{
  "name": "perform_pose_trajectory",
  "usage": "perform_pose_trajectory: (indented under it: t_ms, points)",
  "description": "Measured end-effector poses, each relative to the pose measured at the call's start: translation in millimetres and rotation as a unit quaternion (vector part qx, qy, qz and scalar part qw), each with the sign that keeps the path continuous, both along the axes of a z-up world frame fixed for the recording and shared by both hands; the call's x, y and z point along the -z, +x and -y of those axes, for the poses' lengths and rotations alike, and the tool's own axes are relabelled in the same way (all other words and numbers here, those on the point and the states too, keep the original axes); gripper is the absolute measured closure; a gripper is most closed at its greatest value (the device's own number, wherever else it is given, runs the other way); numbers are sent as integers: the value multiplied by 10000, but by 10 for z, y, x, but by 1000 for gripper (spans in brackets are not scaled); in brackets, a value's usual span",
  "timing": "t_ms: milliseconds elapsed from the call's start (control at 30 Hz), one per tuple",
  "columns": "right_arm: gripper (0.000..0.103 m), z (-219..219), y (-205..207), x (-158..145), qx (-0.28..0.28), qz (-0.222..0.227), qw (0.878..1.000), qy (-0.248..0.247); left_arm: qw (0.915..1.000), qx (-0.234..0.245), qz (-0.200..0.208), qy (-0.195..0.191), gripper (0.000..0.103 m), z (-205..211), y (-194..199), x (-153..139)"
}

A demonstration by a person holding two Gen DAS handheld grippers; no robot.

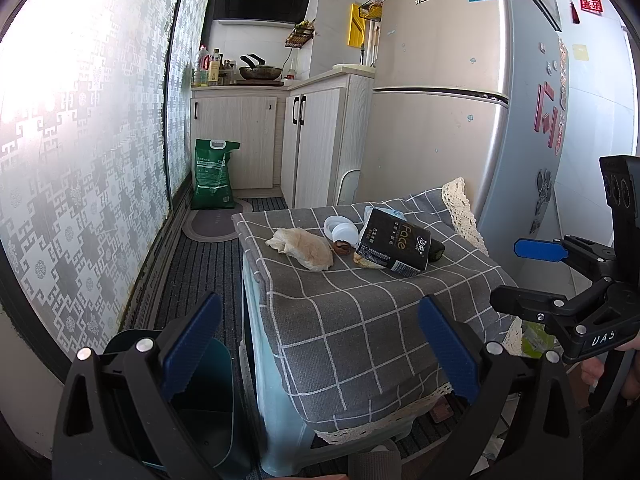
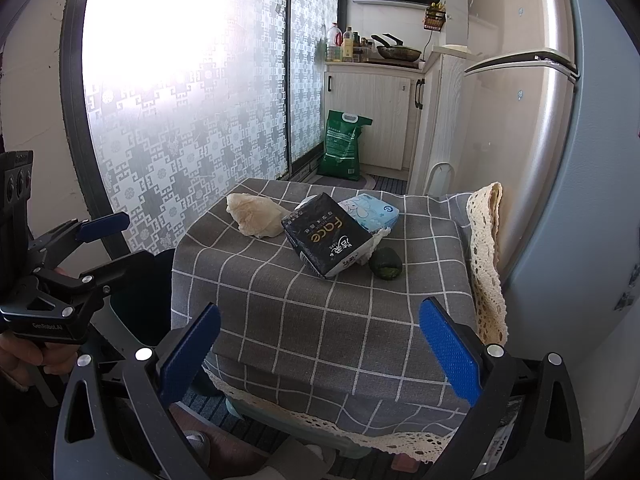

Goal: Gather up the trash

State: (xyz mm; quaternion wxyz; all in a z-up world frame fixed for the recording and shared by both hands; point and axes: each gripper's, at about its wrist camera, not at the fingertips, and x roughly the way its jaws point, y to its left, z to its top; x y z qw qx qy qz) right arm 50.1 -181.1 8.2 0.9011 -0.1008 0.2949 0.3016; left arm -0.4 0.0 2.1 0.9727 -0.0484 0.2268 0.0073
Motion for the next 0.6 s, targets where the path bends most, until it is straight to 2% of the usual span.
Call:
perform_pose_trajectory:
  t_ms: [600]
  points:
    - [3,-1,6,14,-9,-24,10000,-1,10000,8,11,7,3,19,-5,-17]
